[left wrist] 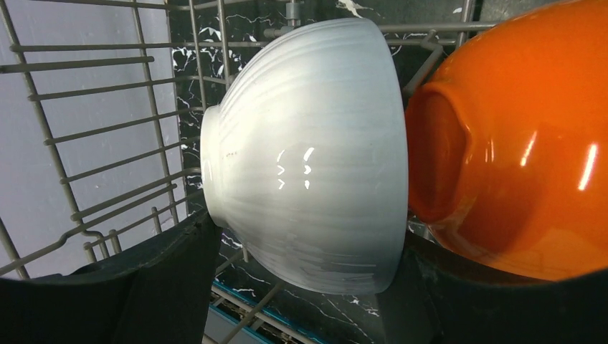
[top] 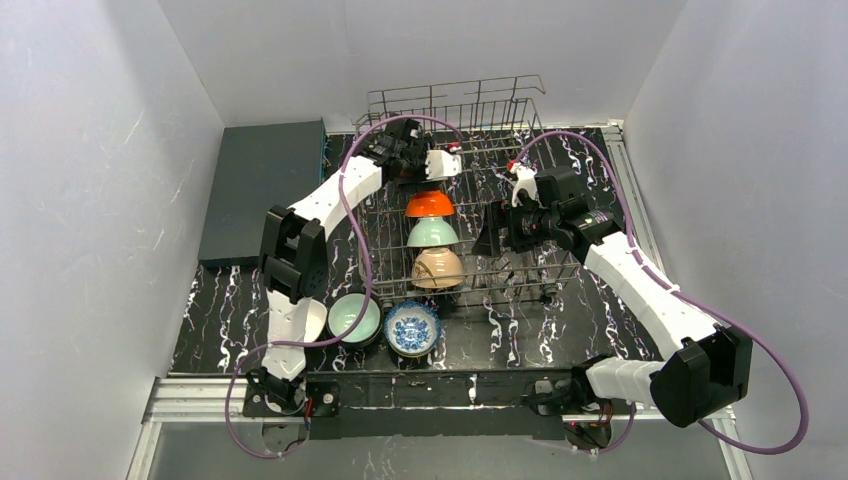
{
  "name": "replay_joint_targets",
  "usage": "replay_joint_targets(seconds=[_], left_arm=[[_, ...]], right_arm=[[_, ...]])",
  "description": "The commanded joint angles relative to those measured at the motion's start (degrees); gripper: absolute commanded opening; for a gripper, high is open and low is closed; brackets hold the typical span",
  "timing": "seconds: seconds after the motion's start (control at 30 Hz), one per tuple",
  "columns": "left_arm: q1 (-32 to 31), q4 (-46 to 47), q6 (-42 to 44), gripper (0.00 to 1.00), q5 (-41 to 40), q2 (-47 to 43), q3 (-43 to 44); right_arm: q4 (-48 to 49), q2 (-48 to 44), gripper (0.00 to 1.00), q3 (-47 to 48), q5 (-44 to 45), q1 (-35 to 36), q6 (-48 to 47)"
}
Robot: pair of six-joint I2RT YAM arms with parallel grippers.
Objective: Load the bowls into the dish rack
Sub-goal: Place the bowl in the dish rack.
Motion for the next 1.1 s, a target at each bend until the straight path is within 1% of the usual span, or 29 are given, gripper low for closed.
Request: replay_joint_targets(seconds=[0.0,0.1,0.17,0.2,0.33,0.4,0.43,0.5,0.63,0.83,1.07], left_arm=[[-0.3,2.7,3.6,0.29,-4.2,-3.2,-1.6],[-0.6,2.7,4.5,0.40,-5.5,-3.7,-2.1],[-0.8,3.0,4.8,0.51,-6.6,-4.0,-2.4],[-0.9,3.3,4.8,0.54,-7.7,-4.4,-2.7],[-1.2,4.1,4.9,0.73,-8.9,-5.8,-3.9],[-1.2,4.2,4.9,0.84,-9.3,-6.5,-4.5],[-1.3,4.2,4.8,0.87,-9.5,-6.9,-4.8],[-1.5,4.5,4.6,0.90,-10.1,-7.9,-5.6],[-1.7,5.1,4.2,0.93,-11.4,-10.4,-7.9],[-1.7,5.2,3.4,0.94,-12.6,-14.9,-11.7],[-1.8,4.8,-1.4,0.95,-10.6,-21.1,-14.9]], right_arm=[[0.1,-1.1,0.99,2.6,-0.1,-0.3,-0.3],[0.2,-1.2,0.99,2.6,-0.2,-0.4,-0.2],[0.1,-1.4,0.99,2.7,-0.2,-0.3,-0.2],[0.1,-1.5,0.99,2.7,-0.2,-0.3,-0.2],[0.2,-1.7,0.99,2.8,-0.2,-0.4,-0.1],[0.1,-1.8,0.99,2.8,-0.3,-0.3,-0.1],[0.2,-1.8,0.99,2.8,-0.2,-0.4,-0.1],[0.2,-1.8,0.99,2.9,-0.2,-0.4,0.0],[0.3,-1.8,0.99,3.2,-0.4,-0.4,0.1],[0.5,-1.6,0.99,3.7,-0.6,-0.4,0.5],[0.8,-1.4,0.99,4.5,-0.3,-0.4,0.6]])
